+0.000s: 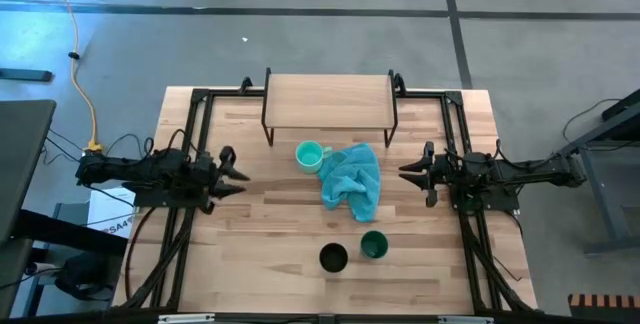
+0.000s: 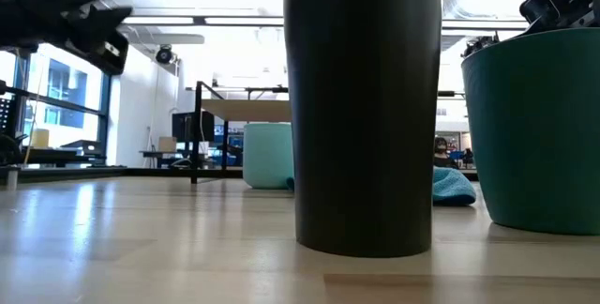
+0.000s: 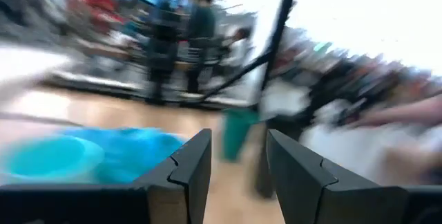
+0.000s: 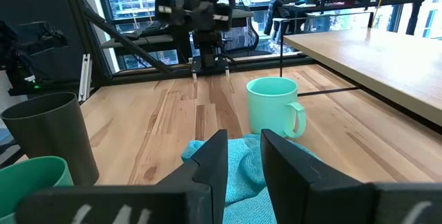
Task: Stack small to large cups/mugs on shelf
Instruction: Put the light blue mug on the shelf
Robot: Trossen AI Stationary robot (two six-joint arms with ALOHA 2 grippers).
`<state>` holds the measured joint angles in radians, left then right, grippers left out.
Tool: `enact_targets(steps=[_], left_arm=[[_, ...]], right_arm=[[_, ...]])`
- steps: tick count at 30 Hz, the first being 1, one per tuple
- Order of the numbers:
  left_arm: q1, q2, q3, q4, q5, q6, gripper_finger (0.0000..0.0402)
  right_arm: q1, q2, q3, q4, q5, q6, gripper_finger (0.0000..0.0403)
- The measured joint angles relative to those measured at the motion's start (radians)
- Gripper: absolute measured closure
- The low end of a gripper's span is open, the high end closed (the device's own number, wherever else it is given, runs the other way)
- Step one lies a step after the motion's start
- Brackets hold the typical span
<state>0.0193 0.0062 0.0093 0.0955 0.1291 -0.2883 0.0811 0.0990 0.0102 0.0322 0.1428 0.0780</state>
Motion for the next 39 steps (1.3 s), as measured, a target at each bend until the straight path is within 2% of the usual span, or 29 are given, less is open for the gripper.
enact_targets(steps=[2,8,12,18,24,30,35,39], left_arm=[[-0.001,0.000,0.000,0.044,0.027,-0.137,0.0273],[0.000,0.000,0.000,0.200,-0.017,-0.351,0.0273],[0.000,0.000,0.000,0.274,-0.018,-0.414,0.0273],[0.000,0.000,0.000,0.331,-0.078,-0.402,0.0272],[0.000,0.000,0.000,0.331,-0.138,-0.439,0.0272],[0.000,0.000,0.000,0.276,-0.205,-0.423,0.0272],[0.000,0.000,0.000,0.220,-0.385,-0.374,0.0272],[0.000,0.000,0.000,0.217,-0.390,-0.533,0.0273]], right_arm=[[0.000,0.000,0.000,0.000,0.000,0.000,0.0324],[0.000,0.000,0.000,0.000,0.000,0.000,0.0324],[0.000,0.000,0.000,0.003,0.000,0.023,0.0324],[0.000,0.000,0.000,0.076,-0.005,0.516,0.0324],[0.000,0.000,0.000,0.130,-0.006,0.839,0.0324],[0.000,0.000,0.000,0.118,-0.045,1.000,0.0324],[-0.009,0.000,0.000,0.109,0.005,0.977,0.0324],[-0.021,0.000,0.000,0.176,0.040,1.112,0.0324]])
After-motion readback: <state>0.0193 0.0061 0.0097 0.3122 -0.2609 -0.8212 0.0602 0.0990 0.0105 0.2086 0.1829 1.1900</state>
